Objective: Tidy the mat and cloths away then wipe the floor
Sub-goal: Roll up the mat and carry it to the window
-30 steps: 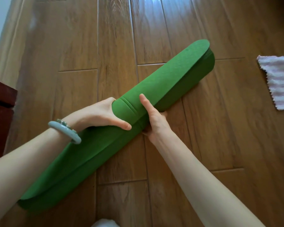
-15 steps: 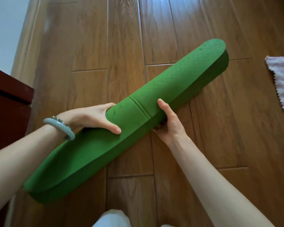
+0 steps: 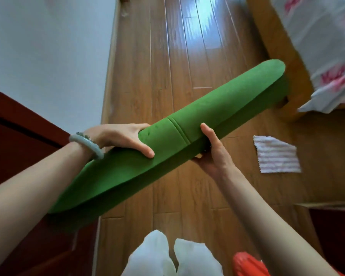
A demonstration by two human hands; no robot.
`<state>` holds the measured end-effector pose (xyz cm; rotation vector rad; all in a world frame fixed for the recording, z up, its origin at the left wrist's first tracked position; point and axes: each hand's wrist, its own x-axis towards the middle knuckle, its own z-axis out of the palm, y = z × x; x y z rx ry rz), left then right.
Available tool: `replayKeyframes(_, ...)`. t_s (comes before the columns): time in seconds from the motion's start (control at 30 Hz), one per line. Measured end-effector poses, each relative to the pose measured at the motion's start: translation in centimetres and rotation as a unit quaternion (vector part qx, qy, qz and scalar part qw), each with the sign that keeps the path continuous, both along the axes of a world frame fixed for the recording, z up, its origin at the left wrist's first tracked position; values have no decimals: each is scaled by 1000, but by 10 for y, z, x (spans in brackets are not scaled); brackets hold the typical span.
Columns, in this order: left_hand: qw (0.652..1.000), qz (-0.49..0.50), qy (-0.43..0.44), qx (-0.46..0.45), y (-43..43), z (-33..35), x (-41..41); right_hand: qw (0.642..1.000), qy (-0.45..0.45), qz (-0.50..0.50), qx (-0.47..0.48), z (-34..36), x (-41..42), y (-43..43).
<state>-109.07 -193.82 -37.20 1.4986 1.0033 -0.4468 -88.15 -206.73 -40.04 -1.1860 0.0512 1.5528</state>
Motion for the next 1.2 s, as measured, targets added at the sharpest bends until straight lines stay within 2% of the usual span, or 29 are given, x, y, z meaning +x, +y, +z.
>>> replayKeyframes(0.23,999,-25,-34,-16,-10,215,17,999,-28,-47,-4,226,17,-5)
replayKeyframes(0.43,996,-54,-70,3,-4,315,29,994,-79,-65,27,355,24,-5)
replayKeyframes(0.57,994,-69,-91,-1,17,350,52,990,-96,-101,23,391,41,7)
replayKeyframes(0.73,992,-89,-93,4,58,369,95,991,-88,-95,32,404,85,43)
replayKeyframes(1.2,996,-35,-77,35,232,422,247,995,-70,-30,72,436,254,234)
